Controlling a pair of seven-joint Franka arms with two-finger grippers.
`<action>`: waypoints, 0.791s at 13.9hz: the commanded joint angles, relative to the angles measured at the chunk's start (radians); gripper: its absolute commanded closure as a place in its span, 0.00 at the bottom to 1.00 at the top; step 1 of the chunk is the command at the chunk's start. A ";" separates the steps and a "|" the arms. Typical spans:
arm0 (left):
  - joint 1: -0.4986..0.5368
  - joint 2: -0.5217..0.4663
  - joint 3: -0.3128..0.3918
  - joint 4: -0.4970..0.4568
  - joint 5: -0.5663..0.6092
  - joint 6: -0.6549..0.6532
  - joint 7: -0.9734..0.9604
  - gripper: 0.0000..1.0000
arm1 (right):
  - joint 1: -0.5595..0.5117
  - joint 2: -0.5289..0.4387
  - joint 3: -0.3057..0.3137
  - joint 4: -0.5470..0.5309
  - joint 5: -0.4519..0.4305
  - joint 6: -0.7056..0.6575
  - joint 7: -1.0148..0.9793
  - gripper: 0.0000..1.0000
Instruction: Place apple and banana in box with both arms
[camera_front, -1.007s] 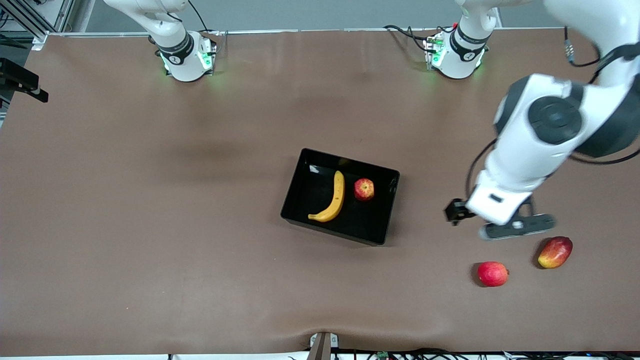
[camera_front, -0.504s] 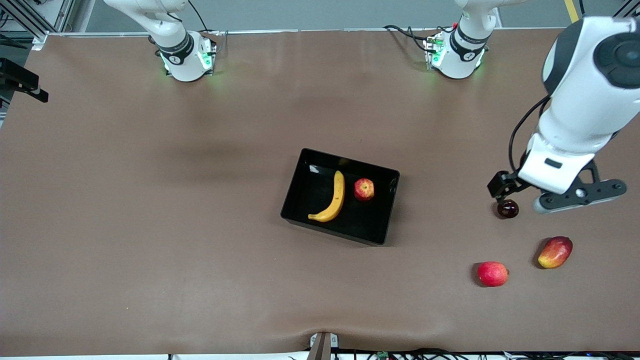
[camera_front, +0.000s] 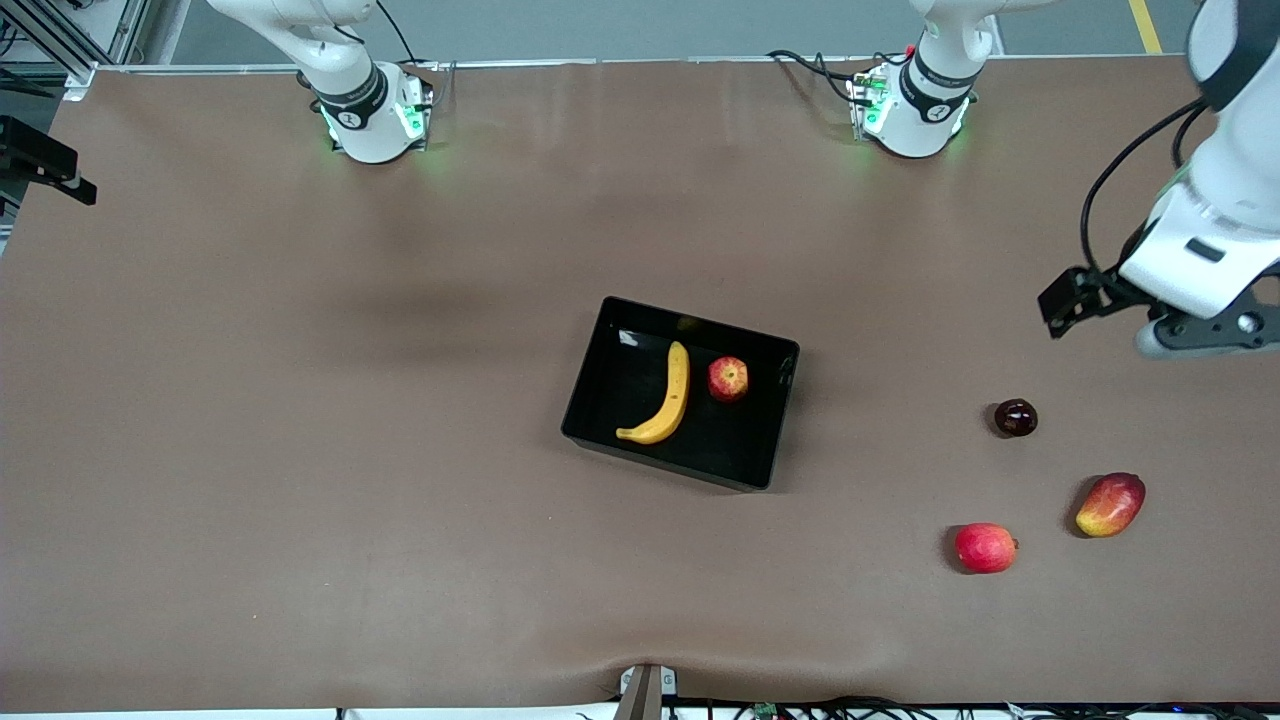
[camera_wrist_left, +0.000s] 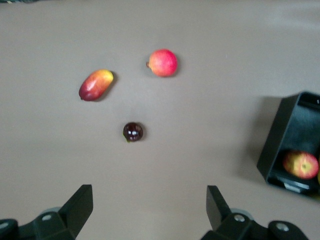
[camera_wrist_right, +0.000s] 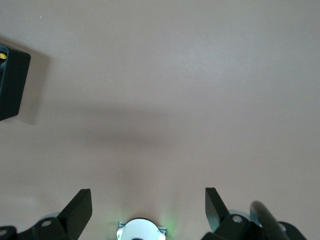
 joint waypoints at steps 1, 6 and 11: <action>-0.075 -0.098 0.118 -0.097 -0.051 -0.007 0.087 0.00 | -0.026 -0.020 0.016 -0.013 0.002 -0.005 -0.002 0.00; -0.090 -0.194 0.138 -0.197 -0.056 0.014 0.087 0.00 | -0.024 -0.018 0.016 -0.009 0.003 0.003 -0.002 0.00; -0.100 -0.260 0.177 -0.275 -0.102 0.057 0.099 0.00 | -0.039 -0.017 0.016 -0.009 0.003 0.006 0.000 0.00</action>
